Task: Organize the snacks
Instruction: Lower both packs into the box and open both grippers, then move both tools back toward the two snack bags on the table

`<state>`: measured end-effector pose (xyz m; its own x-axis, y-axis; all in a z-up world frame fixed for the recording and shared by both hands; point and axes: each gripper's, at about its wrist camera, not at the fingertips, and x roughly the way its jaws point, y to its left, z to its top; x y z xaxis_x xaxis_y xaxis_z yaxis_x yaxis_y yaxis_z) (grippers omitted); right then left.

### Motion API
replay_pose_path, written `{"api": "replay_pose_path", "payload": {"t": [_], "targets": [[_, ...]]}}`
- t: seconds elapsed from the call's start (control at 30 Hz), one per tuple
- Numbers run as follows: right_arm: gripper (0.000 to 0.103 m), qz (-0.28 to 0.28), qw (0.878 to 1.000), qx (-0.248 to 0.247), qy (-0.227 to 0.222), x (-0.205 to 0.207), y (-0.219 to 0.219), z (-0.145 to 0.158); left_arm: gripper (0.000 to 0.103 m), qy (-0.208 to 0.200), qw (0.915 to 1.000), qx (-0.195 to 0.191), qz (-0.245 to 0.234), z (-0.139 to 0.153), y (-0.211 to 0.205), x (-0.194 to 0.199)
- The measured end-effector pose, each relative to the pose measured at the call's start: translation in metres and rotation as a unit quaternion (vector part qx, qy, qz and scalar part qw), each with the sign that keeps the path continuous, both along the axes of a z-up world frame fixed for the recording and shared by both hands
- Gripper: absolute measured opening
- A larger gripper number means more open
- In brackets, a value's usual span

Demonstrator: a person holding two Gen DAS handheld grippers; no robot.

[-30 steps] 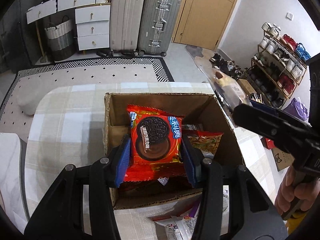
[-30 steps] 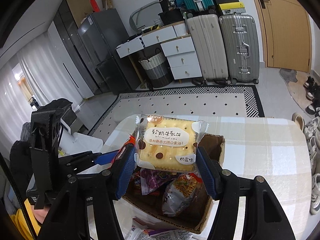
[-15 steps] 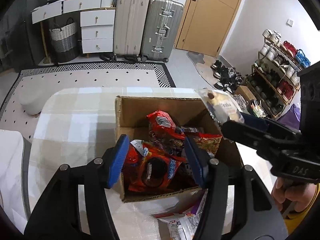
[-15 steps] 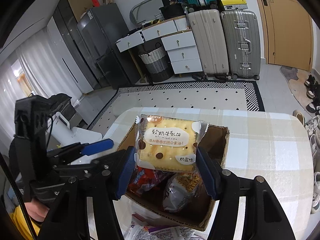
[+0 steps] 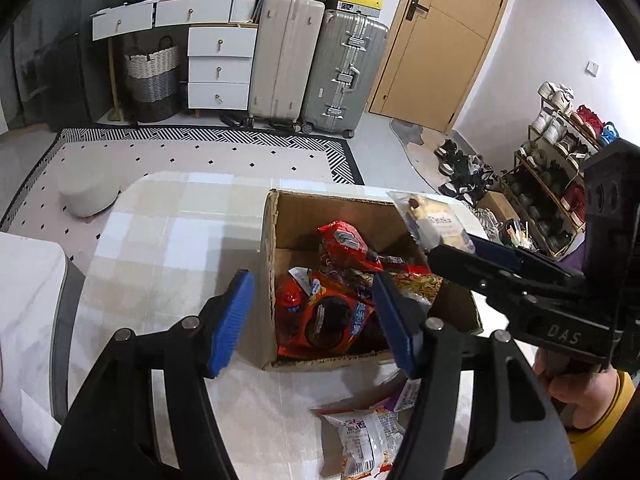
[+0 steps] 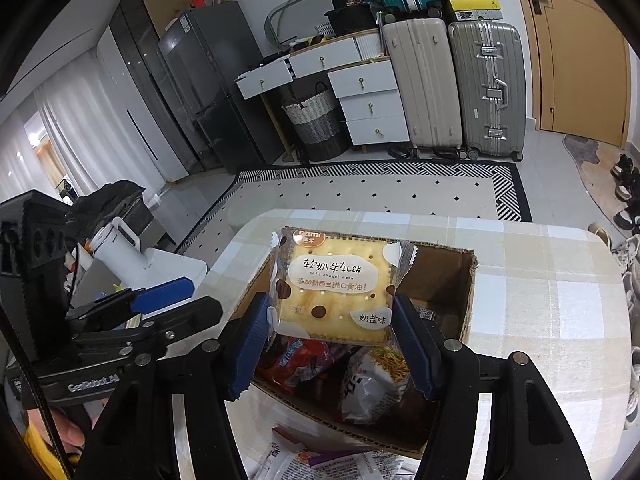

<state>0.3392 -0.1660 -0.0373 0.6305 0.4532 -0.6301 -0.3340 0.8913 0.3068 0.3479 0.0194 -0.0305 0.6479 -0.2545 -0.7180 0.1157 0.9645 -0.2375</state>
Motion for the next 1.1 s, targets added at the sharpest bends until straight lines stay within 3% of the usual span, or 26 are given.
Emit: {"api": "replay_pose_path", "payload": {"t": [0.33, 0.57, 1.1], "targets": [[0.066, -0.012, 1.0, -0.021, 0.012, 0.001, 0.006, -0.005, 0.061, 0.004, 1.0, -0.002, 0.001, 0.008, -0.004, -0.02], [0.066, -0.018, 1.0, -0.022, -0.011, -0.021, 0.0, 0.014, 0.064, 0.0, 1.0, -0.003, 0.003, 0.019, -0.007, -0.046], [0.08, -0.027, 0.995, 0.007, -0.092, -0.152, -0.015, 0.066, 0.077, -0.039, 0.9992, -0.004, -0.002, 0.051, -0.026, -0.159]]}}
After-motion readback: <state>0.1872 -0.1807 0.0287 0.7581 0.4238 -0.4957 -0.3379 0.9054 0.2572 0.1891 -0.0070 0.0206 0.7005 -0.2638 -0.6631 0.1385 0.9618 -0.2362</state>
